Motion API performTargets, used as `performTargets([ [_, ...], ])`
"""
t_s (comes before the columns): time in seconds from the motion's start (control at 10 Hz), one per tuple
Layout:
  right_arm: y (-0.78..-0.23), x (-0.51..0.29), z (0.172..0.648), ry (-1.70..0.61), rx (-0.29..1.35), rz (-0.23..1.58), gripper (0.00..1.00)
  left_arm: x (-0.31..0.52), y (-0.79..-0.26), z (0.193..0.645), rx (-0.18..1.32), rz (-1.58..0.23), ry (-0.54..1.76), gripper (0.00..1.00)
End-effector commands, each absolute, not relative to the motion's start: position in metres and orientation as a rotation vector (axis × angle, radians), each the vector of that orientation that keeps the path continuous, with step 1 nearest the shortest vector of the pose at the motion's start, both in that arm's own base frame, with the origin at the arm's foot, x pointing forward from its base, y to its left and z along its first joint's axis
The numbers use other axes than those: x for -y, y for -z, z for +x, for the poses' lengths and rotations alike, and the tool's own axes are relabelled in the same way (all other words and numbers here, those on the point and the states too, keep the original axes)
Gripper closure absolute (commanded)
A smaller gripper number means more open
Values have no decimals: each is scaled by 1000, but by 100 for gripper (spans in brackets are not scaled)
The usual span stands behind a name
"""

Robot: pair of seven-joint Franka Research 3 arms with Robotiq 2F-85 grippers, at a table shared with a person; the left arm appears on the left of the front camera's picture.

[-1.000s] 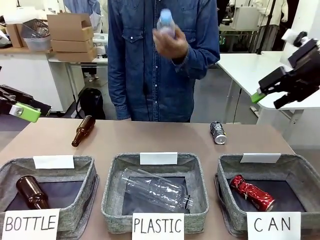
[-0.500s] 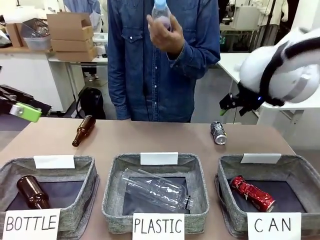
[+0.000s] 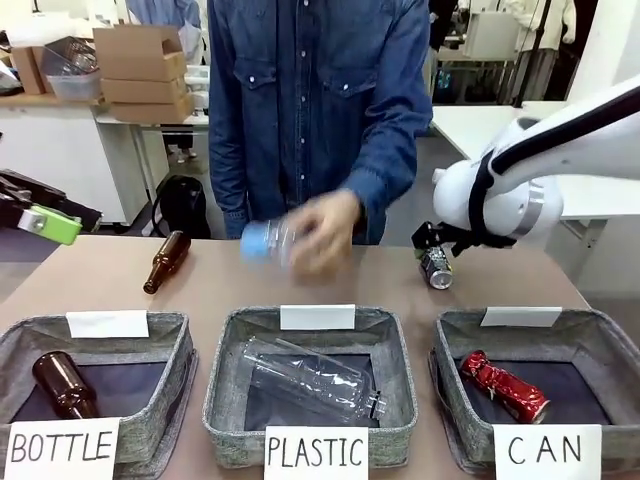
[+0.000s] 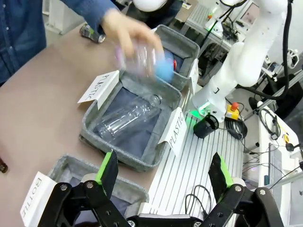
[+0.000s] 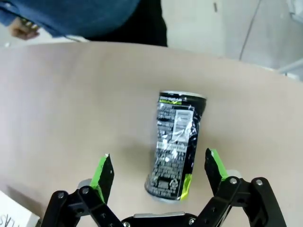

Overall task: Sort the can waste into the basket.
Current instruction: Pick up the can waste from the table and place it in the right Fabric basket.

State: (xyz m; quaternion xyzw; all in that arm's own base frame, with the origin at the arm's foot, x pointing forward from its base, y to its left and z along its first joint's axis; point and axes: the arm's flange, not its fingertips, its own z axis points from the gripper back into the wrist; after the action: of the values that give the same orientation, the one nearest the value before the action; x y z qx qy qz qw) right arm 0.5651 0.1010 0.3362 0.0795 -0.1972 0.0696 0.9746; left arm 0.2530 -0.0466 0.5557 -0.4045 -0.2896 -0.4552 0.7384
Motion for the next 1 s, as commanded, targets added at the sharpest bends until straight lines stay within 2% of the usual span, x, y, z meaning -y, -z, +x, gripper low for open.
performTargets([
  [0.0, -328, -100, 580, -78, 380, 158, 0, 48, -557, 254, 651, -904, 1007, 0],
  [0.5, -314, -98, 583, -73, 346, 169, 0, 48, -557, 254, 651, -904, 1007, 0],
  [0.6, -313, -98, 583, -72, 340, 171, 58, 48, -557, 254, 651, -904, 1007, 0],
  [0.7, -312, -98, 583, -70, 331, 168, 59, 48, -557, 254, 651, -904, 1007, 0],
  [0.8, -310, -97, 583, -60, 325, 145, 100, 48, -557, 254, 651, -904, 1007, 0],
  [0.9, -308, -97, 582, -56, 320, 151, 64, 48, -557, 254, 651, -904, 1007, 0],
])
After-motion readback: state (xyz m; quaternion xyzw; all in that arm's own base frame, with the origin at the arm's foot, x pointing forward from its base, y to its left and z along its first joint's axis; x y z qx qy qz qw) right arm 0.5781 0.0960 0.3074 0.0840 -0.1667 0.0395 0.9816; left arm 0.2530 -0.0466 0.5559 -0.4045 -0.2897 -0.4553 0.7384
